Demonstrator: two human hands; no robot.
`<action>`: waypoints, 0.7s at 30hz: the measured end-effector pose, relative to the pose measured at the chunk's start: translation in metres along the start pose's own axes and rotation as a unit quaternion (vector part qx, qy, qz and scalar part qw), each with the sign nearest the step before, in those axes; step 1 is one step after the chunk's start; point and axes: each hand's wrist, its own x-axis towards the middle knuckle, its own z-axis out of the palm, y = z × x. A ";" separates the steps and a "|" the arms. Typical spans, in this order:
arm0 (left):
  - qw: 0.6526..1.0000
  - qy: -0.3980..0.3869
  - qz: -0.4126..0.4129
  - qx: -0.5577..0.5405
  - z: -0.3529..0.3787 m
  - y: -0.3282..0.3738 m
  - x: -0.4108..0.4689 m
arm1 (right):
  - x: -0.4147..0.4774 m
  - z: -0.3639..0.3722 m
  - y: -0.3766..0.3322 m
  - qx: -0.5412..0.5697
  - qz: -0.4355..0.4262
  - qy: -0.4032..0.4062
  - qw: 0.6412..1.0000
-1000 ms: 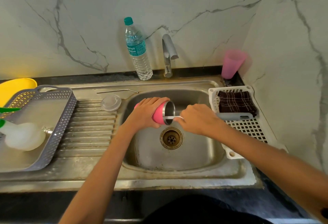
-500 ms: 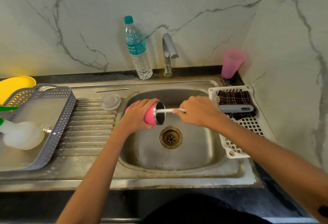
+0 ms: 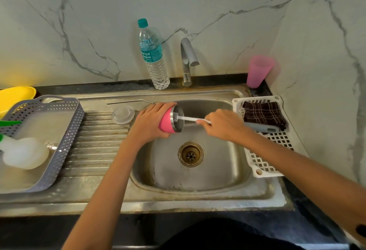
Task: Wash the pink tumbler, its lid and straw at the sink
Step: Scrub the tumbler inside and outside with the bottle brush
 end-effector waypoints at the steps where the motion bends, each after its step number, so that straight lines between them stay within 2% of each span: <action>1: 1.000 0.001 0.003 0.013 -0.001 0.000 0.001 | -0.004 0.006 -0.007 -0.005 -0.013 -0.009 1.000; 4: 0.999 -0.030 -0.015 0.008 0.007 -0.003 -0.002 | -0.008 0.002 -0.019 -0.033 -0.062 0.005 0.997; 7: 0.998 -0.058 -0.028 0.004 0.017 -0.006 -0.012 | 0.004 -0.017 -0.002 -0.045 -0.053 0.003 0.998; 11: 1.000 -0.004 0.002 0.017 0.009 -0.004 -0.009 | 0.002 0.002 0.005 0.015 -0.009 -0.017 1.000; 13: 0.999 0.014 0.009 0.028 0.005 -0.003 -0.005 | -0.007 0.014 -0.010 0.016 -0.024 -0.019 0.999; 17: 1.000 -0.005 -0.006 0.003 0.009 -0.001 -0.009 | -0.007 -0.003 -0.013 -0.033 -0.064 0.018 0.997; 21: 0.999 -0.002 0.013 0.034 0.007 -0.008 -0.013 | 0.000 -0.018 0.010 -0.029 -0.021 0.004 0.999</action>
